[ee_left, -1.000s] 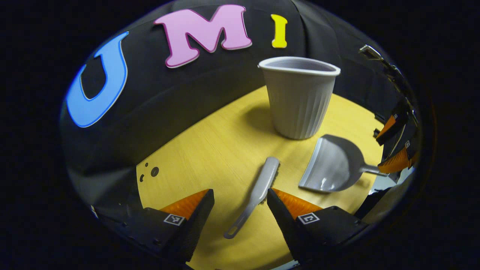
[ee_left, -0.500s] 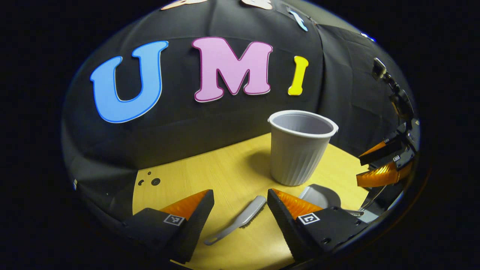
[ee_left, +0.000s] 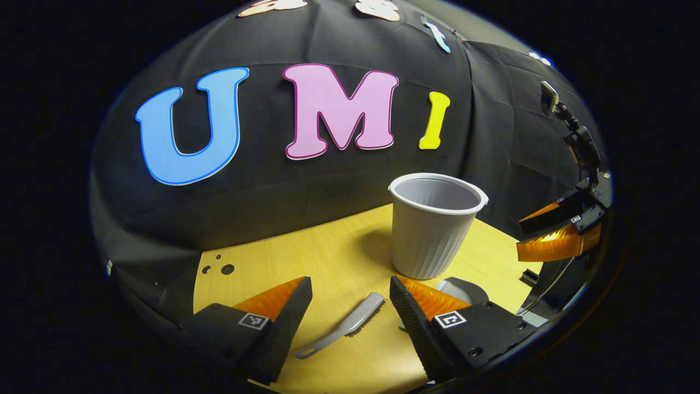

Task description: Pick up the small broom and dustpan from the desktop, sweep the trash into the dustpan with the broom, and then empty the trash into the garbage bin.

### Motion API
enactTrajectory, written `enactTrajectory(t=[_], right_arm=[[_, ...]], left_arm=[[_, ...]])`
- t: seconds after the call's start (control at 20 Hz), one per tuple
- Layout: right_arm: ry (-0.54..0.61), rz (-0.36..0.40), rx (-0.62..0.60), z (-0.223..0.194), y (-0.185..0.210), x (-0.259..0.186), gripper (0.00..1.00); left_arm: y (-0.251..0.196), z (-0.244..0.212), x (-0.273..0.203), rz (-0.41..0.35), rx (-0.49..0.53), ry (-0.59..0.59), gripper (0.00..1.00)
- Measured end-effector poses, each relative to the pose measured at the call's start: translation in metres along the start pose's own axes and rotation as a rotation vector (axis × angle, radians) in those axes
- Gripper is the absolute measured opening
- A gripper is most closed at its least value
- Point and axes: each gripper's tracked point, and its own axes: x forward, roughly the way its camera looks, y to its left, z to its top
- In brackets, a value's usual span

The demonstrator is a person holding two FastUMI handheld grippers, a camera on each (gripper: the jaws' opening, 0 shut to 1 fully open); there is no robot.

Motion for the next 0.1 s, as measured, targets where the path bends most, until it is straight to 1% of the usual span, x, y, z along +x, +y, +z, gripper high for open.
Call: enactTrajectory(t=[0.1], right_arm=[[0.004,-0.004,-0.005,-0.0008,0.0002,-0.0011,1.0]], left_arm=[[-0.0002,-0.0007,-0.0004,-0.001,-0.002,0.006,0.94]])
